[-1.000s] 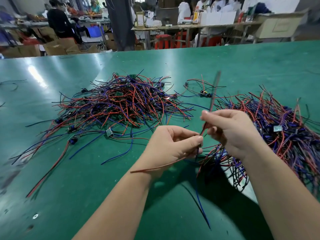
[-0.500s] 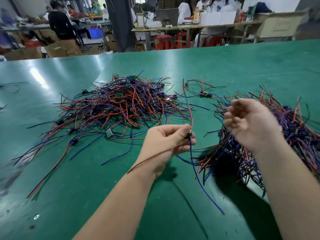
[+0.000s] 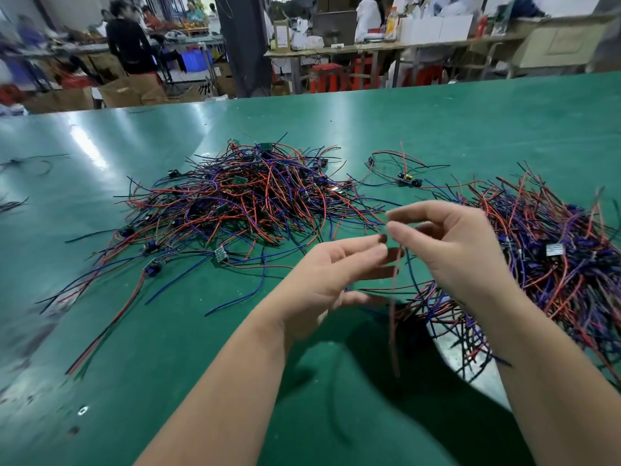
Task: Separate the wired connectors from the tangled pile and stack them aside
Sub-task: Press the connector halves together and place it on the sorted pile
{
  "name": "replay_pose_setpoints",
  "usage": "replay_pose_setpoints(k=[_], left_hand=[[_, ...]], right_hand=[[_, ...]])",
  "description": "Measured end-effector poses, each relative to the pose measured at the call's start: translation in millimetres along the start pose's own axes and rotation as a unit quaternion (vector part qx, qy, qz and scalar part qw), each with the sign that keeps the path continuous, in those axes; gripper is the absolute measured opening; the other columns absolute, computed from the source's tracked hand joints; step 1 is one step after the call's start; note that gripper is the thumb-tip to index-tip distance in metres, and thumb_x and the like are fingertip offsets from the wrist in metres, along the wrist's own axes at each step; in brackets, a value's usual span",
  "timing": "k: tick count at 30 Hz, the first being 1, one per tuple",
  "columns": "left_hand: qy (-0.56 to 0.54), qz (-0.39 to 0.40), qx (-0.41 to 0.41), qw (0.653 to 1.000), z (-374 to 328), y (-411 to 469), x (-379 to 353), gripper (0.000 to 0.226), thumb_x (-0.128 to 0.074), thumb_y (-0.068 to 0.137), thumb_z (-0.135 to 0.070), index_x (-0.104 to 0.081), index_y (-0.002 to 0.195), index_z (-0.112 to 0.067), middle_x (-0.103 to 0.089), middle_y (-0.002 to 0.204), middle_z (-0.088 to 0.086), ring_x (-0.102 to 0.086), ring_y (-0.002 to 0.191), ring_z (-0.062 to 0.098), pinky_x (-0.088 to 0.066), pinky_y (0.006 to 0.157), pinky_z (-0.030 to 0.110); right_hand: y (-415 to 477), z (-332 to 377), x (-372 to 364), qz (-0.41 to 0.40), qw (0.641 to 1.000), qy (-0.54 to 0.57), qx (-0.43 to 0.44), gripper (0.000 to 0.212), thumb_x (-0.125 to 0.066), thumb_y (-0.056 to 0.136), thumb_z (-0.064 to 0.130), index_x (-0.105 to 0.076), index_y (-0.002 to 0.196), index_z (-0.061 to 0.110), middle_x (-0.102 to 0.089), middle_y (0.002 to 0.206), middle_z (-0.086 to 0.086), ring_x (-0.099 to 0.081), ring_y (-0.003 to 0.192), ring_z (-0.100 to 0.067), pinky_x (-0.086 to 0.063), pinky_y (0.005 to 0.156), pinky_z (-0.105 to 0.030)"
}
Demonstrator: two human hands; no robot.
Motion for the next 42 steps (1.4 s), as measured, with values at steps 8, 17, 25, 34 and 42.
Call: replay_pose_setpoints(k=[8, 17, 25, 34, 42], left_hand=[[0.460, -0.372, -0.056, 0.804, -14.5, -4.5, 65.4, 0.026, -0.060, 0.087, -0.016, -0.070, 0.110, -0.023, -0.068, 0.107, -0.003, -0.064, 0.080, 0.011, -0.044, 0.073, 0.020], [0.508, -0.465, 0.103, 0.718, -0.6, -17.1, 133.9, 0.051, -0.064, 0.081, -0.001, -0.057, 0.129, -0.015, -0.054, 0.127, 0.012, -0.057, 0.100, 0.028, -0.041, 0.078, 0.031], [0.493, -0.497, 0.089, 0.708, 3.9, -14.8, 134.0, 0.032, -0.065, 0.083, -0.008, -0.066, 0.115, -0.010, -0.065, 0.114, 0.011, -0.058, 0.097, 0.028, -0.040, 0.073, 0.029], [0.163, -0.543, -0.146, 0.811, -10.5, -14.0, 125.8, 0.012, -0.070, 0.085, -0.015, -0.066, 0.092, -0.024, -0.067, 0.088, 0.000, -0.062, 0.075, 0.010, -0.049, 0.073, 0.027], [-0.294, -0.329, -0.253, 0.861, -35.8, -13.7, 97.8, 0.010, -0.050, 0.096, -0.010, -0.058, 0.098, -0.016, -0.072, 0.085, 0.003, -0.070, 0.074, 0.008, -0.056, 0.067, 0.021]], right_hand=[[5.3, -1.5, 47.4, -0.199, 0.978, -0.068, 0.001, 0.013, -0.076, 0.079, 0.017, -0.070, 0.090, 0.022, -0.070, 0.078, 0.002, -0.067, 0.062, -0.009, -0.054, 0.064, -0.022], [6.5, -14.6, 60.3, -0.134, 0.938, -0.301, -0.108, 0.005, -0.071, 0.078, 0.022, -0.073, 0.082, 0.021, -0.062, 0.069, 0.013, -0.054, 0.065, -0.007, -0.036, 0.067, -0.024], [5.6, -11.9, 41.5, -0.122, 0.959, -0.241, -0.087, 0.011, -0.064, 0.083, 0.017, -0.073, 0.085, 0.023, -0.063, 0.074, 0.015, -0.052, 0.066, -0.001, -0.039, 0.070, -0.024], [2.5, -7.6, 24.7, -0.104, 0.976, -0.178, -0.067, 0.010, -0.065, 0.084, 0.018, -0.073, 0.083, 0.023, -0.063, 0.071, 0.016, -0.055, 0.057, -0.020, -0.044, 0.058, -0.024], [4.6, -11.2, 22.6, -0.101, 0.987, -0.095, -0.083, 0.017, -0.067, 0.083, 0.015, -0.071, 0.073, 0.029, -0.064, 0.066, 0.012, -0.051, 0.056, -0.005, -0.042, 0.059, -0.022]])
Point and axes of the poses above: each hand's wrist, its own y-axis towards the middle knuckle, its own x-axis out of the back of the hand, z = x × y, the point moved 2 cm from there along y, towards the middle knuckle
